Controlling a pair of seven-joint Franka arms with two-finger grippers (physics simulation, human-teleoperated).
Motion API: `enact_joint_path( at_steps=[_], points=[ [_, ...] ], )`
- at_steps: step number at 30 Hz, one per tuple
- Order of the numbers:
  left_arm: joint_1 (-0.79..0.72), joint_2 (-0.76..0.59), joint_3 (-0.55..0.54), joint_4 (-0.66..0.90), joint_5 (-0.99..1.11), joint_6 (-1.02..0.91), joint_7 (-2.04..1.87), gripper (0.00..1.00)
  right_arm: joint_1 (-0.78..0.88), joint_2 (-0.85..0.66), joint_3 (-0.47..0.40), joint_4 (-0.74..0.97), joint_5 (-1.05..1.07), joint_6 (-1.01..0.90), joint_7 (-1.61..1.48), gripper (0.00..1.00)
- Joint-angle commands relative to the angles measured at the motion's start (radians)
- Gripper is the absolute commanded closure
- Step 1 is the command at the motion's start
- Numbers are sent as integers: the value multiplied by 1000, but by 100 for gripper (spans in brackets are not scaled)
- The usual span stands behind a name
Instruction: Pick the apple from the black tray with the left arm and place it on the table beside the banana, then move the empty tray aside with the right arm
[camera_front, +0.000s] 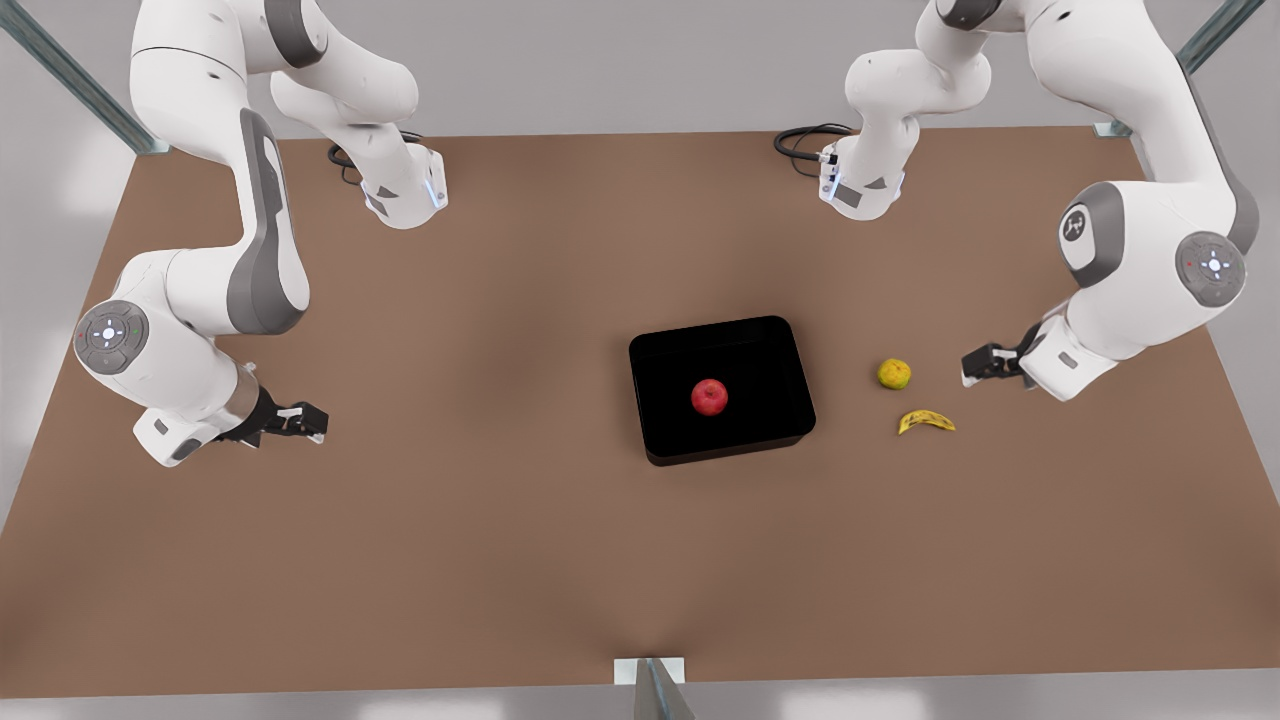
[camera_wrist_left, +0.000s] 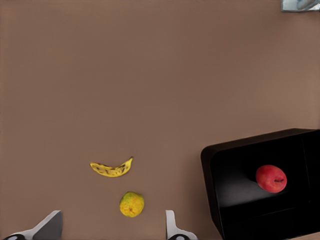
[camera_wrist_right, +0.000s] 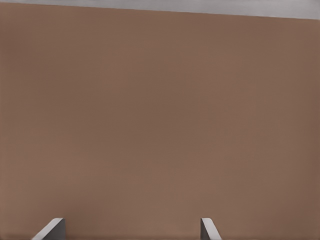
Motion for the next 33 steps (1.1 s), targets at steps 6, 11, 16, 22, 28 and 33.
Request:
enact_joint_path(
  at_steps=[6,11,16,22,28,33],
  points=[
    [-121,93,-16,87,3,81,17,0,-5,240,-5,125,-7,17,-61,0],
    [-510,239,-25,225,27,124,-699,0,-2,175,1,297,-7,-238,-55,0],
    [-715,304,-30,47,95,222,-956,0,0,178,-3,297,-8,-229,-50,0],
    [-648,175,-20,-345,32,672,-1103,0,2,181,-2,294,-8,-230,-47,0],
    [-634,241,-14,-321,110,673,-1071,0,0,181,-2,294,-10,-230,-47,0],
    [-631,304,-11,-316,169,676,-1000,0,0,181,-2,294,-10,-230,-49,0]
  ],
)
